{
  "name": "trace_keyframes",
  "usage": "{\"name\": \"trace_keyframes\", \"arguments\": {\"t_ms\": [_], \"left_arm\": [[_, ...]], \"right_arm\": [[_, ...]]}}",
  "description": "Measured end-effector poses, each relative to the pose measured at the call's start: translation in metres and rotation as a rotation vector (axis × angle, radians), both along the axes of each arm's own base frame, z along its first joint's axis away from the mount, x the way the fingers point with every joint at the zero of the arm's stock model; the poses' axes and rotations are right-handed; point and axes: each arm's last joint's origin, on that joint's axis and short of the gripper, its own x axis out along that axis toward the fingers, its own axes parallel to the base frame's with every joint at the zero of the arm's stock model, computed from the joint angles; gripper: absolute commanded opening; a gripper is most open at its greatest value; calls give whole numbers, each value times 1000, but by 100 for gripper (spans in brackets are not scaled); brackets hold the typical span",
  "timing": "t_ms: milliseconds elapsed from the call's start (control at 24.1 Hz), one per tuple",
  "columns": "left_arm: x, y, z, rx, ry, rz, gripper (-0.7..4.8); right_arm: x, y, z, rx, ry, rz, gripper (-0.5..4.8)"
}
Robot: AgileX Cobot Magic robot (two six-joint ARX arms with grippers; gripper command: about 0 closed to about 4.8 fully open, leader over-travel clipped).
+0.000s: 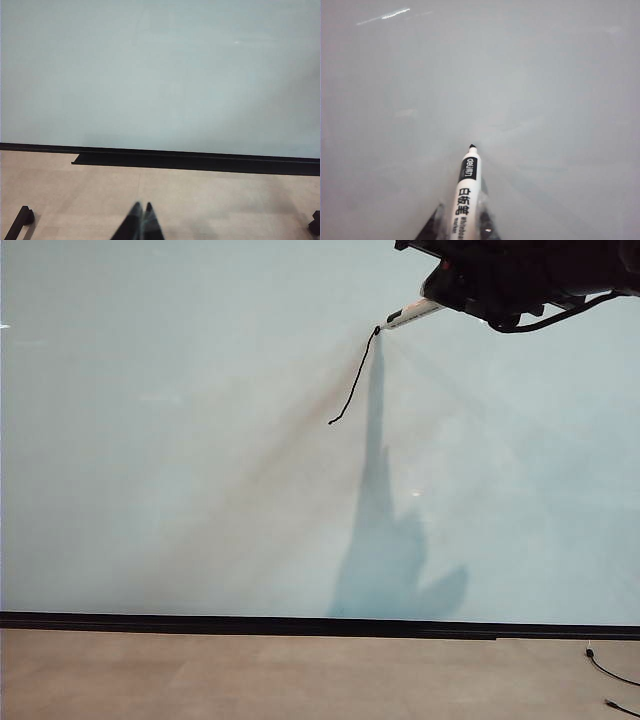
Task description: Pick up the pen on the shelf to the right of the whiteboard and write the letter A.
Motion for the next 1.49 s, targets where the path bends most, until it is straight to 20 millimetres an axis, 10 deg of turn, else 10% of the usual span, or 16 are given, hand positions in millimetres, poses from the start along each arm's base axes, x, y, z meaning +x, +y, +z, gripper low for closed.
{"name": "trace_keyframes", "arguments": {"t_ms": [1493], "left_arm": [[0, 0, 0, 0, 0, 0, -4]], "right_arm": [[-2, -2, -12, -11, 71, -34, -9]]}}
